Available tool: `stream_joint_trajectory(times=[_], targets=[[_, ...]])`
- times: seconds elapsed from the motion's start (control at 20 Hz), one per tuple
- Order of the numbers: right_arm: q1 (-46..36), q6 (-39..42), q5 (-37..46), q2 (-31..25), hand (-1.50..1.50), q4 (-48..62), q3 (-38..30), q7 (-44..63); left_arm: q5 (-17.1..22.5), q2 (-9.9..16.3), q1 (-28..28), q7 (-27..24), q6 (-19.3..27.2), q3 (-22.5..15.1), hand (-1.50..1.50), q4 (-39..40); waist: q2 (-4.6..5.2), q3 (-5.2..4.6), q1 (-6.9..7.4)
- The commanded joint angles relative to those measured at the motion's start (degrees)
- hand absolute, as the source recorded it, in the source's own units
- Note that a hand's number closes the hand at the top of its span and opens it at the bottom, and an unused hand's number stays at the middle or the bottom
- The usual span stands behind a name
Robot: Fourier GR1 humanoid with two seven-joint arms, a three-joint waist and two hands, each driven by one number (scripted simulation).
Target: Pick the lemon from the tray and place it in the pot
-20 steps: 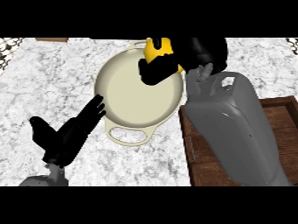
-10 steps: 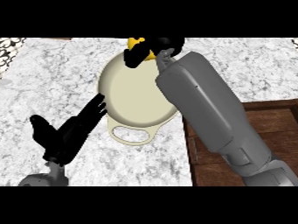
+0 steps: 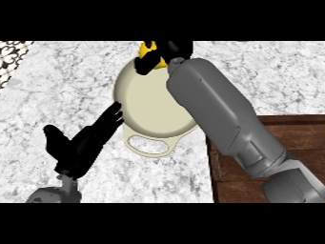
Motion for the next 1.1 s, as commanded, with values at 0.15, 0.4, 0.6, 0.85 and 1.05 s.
stream_joint_trajectory(times=[0.15, 0.4, 0.6, 0.85, 1.05], targets=[[-0.15, -6.42, -13.78, 0.02, -1.5, 4.09, 0.03, -1.81, -0.45, -1.44, -1.37, 0.09, -0.87, -2.21, 0.0, 1.42, 0.59, 0.0, 2.98], [3.57, -11.02, -22.99, 0.02, -1.5, 3.79, -2.65, -11.98, -0.21, -1.41, -3.46, 1.18, -0.65, -1.82, 0.0, 0.39, 1.06, 0.08, 4.17], [4.14, -12.59, -27.74, 0.02, -1.5, 5.6, -4.48, -19.28, -0.58, -1.38, -1.45, -0.15, -1.1, -2.18, 0.0, 1.5, 1.2, 0.08, 3.98], [3.14, -17.96, -29.88, 0.02, -1.5, 9.1, -5.89, -26.45, -1.58, -1.72, 0.55, 0.42, 0.55, -2.65, 0.0, -1.2, 0.49, 0.1, 2.32], [1.84, -20.48, -31.87, 0.02, -1.5, 12.25, -6.24, -27.71, -0.3, -0.41, -0.45, -0.88, -0.47, 0.38, 0.0, 1.76, 0.15, 0.05, -0.04]])
